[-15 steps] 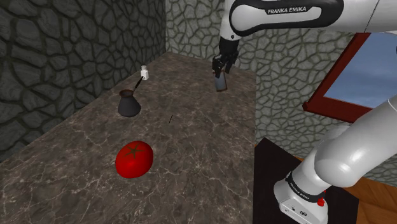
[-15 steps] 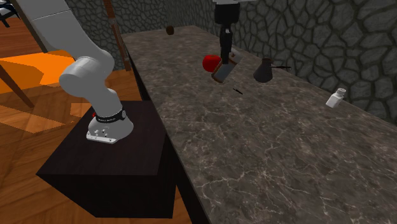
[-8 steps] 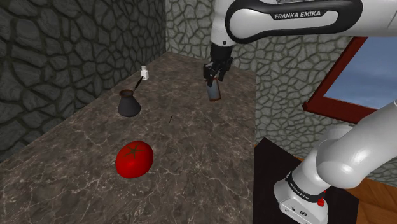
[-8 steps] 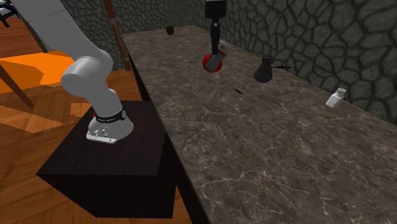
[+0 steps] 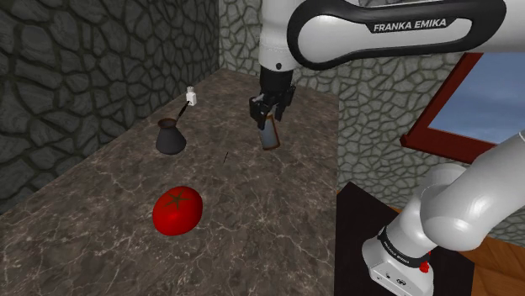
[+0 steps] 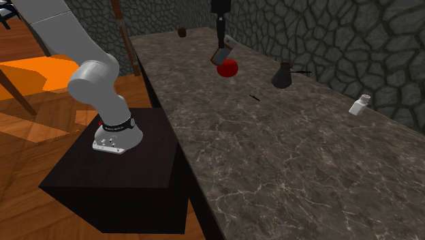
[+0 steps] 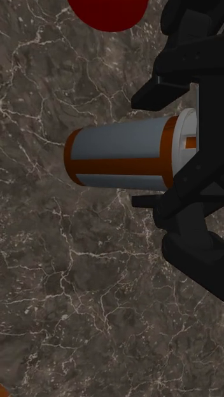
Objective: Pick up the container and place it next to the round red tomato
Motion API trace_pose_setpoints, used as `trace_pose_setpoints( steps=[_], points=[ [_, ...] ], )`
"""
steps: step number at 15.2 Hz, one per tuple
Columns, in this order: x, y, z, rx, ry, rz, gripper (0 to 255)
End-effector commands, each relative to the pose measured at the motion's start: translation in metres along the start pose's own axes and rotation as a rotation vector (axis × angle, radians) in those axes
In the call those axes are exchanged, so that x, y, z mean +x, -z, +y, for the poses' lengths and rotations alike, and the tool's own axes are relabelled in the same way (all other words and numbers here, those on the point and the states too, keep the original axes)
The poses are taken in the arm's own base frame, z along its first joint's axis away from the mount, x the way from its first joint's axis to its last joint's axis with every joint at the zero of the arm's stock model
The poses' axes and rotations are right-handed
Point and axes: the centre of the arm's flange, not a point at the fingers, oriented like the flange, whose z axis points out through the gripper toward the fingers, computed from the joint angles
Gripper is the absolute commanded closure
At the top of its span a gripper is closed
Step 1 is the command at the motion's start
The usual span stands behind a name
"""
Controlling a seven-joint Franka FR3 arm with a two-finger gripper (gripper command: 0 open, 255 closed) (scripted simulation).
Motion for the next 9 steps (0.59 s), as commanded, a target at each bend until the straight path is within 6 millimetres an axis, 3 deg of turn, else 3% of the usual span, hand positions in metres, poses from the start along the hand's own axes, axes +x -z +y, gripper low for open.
trace_pose_setpoints(
  steps=[1, 5, 9],
  points=[
    [-0.009, 0.003, -0.027, 0.001, -0.001, 0.000, 255],
    [-0.029, 0.010, -0.083, 0.001, -0.001, 0.000, 255],
    [-0.030, -0.011, -0.085, 0.001, -0.001, 0.000, 255]
  ],
)
